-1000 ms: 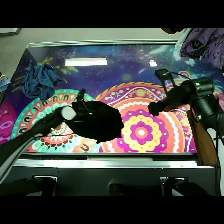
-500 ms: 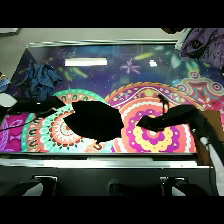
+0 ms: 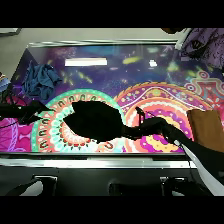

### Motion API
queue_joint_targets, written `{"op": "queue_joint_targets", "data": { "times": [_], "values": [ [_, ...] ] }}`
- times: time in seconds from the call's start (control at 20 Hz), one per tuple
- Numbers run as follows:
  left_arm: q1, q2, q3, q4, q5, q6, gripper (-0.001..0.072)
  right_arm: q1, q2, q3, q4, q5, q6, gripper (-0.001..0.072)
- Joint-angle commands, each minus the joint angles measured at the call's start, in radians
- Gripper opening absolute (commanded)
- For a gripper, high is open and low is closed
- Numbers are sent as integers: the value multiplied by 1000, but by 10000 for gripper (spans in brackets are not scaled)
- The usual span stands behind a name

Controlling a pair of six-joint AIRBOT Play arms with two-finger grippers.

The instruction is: Fold the clothes and pants, and hang the long-sleeved shirts on hangers.

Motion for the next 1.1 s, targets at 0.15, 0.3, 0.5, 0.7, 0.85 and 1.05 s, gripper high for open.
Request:
{"op": "queue_joint_targets", "data": {
  "times": [0.15,0.3,0.5,0.7,0.85,1.05],
  "values": [
    [13,0,0,24,-54,23,685,27,-43,-3,44,93,-39,239],
    [46,-2,-19,51,-46,47,685,27,-40,-3,40,75,-51,32],
    [74,-13,-145,24,55,127,685,27,-2,-3,-16,24,-29,31],
    [61,-69,-258,-144,189,271,675,27,60,-4,-32,-25,-7,32],
    [22,-150,-264,-233,266,360,674,27,90,-4,-36,-39,12,32],
    [-57,-239,-253,-333,402,431,666,27,97,-3,-36,-80,23,32]
  ]
}}
